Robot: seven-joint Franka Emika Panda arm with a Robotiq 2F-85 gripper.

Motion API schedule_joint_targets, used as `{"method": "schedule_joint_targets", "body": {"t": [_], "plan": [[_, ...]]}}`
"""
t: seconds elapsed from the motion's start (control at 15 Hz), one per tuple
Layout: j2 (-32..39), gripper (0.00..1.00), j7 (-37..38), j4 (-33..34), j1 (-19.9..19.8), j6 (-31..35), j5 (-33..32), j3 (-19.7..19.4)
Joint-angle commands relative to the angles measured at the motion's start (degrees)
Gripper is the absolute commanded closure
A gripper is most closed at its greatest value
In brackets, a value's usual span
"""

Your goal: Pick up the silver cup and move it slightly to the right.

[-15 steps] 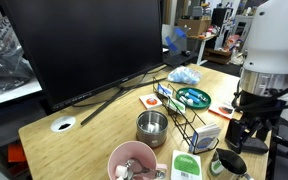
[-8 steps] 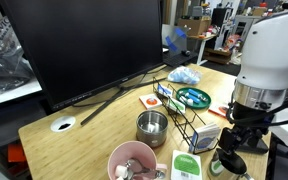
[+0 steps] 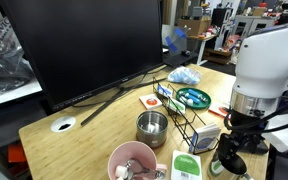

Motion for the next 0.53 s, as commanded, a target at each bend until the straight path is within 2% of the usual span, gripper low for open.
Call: {"method": "schedule_joint_targets", "body": {"t": [0.0, 0.07, 0.13, 0.47], "plan": [[2.15, 0.01, -1.31, 0.50, 1.02, 2.01, 0.80, -1.54], [2.56, 0.12, -1.34, 0.53, 1.02, 2.36, 0.77, -1.67], [2.83, 0.29, -1.29, 0.50, 1.01, 2.97, 0.69, -1.83], [3.42, 0.63, -1.50, 0.74, 1.04, 4.30, 0.62, -2.33]]}}
